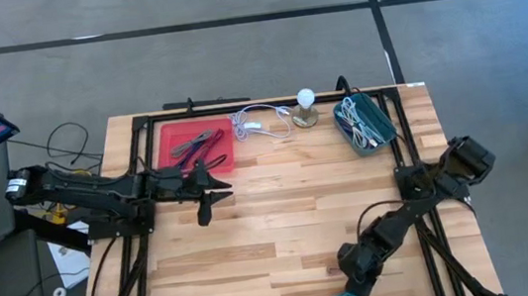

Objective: Pick & Place USB Port
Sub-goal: Put the light pink charger cable into the blue bin

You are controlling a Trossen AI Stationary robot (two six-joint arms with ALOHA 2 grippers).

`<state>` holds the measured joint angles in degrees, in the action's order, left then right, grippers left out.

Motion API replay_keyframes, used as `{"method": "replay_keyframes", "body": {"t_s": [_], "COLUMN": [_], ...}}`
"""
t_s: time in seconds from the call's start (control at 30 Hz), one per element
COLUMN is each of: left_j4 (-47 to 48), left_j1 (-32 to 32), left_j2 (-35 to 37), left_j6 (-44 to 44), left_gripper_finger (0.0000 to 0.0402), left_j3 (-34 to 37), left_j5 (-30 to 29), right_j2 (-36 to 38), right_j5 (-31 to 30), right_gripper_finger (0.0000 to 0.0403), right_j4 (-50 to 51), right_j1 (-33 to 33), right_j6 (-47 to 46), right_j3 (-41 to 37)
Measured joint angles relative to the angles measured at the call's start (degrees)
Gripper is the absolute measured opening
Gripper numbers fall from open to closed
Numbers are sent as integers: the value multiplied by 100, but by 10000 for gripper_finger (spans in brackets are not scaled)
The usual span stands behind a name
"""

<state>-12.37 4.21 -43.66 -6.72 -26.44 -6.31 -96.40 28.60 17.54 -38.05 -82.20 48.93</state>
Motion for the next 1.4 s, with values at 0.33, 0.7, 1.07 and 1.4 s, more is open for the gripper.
{"method": "replay_keyframes", "body": {"t_s": [0.33,0.7,1.07,1.4], "left_j4": [0,-1,-1,-1], "left_j1": [0,0,0,0], "left_j2": [0,0,0,0], "left_j6": [0,0,0,0], "left_gripper_finger": [95,95,95,95], "left_j3": [0,0,0,0], "left_j5": [0,0,0,0], "right_j2": [625,681,-200,-975], "right_j5": [-374,-1456,-1935,-1019], "right_gripper_finger": [59,59,59,59], "right_j4": [186,3219,4136,3798], "right_j1": [249,69,-199,-146], "right_j6": [251,825,1660,2116], "right_j3": [157,1858,2366,2374]}}
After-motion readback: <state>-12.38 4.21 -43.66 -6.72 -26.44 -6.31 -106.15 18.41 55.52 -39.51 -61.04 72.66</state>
